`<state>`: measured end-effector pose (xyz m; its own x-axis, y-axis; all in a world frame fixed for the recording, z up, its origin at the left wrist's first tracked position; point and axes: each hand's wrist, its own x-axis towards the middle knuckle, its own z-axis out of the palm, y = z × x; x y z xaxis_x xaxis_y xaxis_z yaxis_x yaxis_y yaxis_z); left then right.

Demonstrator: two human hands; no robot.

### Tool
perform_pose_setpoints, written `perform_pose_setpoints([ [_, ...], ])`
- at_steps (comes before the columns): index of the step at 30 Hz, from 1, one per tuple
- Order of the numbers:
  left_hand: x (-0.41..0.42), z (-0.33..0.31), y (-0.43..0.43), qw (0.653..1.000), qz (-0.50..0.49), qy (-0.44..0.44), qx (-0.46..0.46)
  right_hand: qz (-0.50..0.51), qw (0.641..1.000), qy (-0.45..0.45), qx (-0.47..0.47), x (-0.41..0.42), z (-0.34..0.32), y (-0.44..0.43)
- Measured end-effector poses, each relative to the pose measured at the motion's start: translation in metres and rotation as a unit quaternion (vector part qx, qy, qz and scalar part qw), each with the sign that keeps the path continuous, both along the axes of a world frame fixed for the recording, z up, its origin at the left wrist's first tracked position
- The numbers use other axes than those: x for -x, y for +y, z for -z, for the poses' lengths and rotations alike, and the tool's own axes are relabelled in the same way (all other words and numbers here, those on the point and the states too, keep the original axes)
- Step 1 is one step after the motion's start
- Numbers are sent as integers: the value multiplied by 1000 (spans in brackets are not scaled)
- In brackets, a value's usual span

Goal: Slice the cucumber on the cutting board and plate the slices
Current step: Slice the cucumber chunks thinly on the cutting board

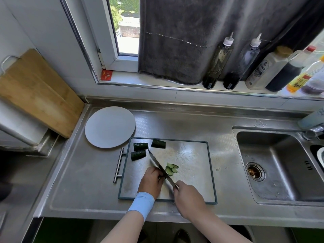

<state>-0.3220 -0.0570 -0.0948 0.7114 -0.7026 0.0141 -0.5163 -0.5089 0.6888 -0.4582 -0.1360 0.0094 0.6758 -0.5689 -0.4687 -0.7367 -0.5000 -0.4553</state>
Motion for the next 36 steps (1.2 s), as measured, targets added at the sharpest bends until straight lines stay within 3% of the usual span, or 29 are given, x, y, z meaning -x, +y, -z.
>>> perform_pose_setpoints([
  [11,-1,-3,3,1000,0,-22,12,-12,999,35,-12,-15,10,-3],
  [36,-1,-6,3,1000,-13,3,12,-14,1000,3,7,2,-2,2],
])
